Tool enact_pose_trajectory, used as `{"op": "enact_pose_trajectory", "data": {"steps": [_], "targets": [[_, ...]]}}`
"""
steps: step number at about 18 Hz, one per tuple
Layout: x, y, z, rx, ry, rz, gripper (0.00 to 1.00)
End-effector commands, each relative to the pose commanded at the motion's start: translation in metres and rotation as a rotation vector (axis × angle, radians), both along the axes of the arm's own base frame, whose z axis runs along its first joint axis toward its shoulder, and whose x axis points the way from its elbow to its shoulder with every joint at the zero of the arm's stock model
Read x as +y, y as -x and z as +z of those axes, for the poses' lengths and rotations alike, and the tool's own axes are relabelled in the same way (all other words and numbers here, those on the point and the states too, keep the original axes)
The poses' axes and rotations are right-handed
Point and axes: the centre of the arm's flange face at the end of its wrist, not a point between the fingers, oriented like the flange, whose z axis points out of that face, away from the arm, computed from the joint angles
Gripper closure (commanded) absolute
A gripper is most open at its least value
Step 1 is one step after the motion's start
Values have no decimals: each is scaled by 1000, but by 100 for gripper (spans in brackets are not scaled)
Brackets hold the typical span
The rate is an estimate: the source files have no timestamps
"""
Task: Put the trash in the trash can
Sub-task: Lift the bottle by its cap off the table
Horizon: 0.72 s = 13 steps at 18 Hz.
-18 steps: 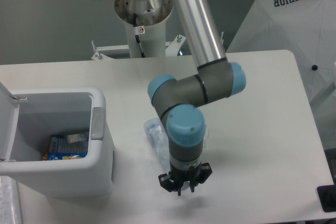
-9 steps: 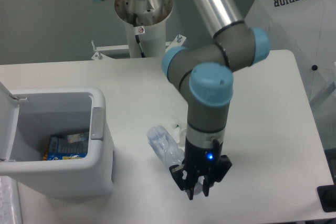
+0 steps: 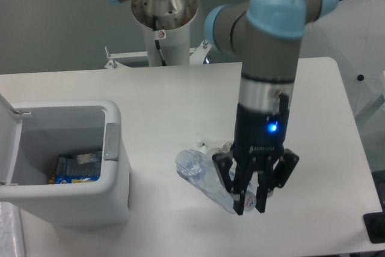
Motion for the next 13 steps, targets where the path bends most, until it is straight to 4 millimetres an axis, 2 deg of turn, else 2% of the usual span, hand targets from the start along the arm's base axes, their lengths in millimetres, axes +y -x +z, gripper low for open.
{"op": "enact_pose_trajectory", "data": {"steps": [2, 4, 10, 13], "targets": [[-3, -14, 18, 19, -16, -6, 68], [1, -29, 28, 29, -25, -25, 68], [-3, -46, 52, 2, -94, -66, 68], [-9, -58, 71, 2, -119, -60, 68]]}}
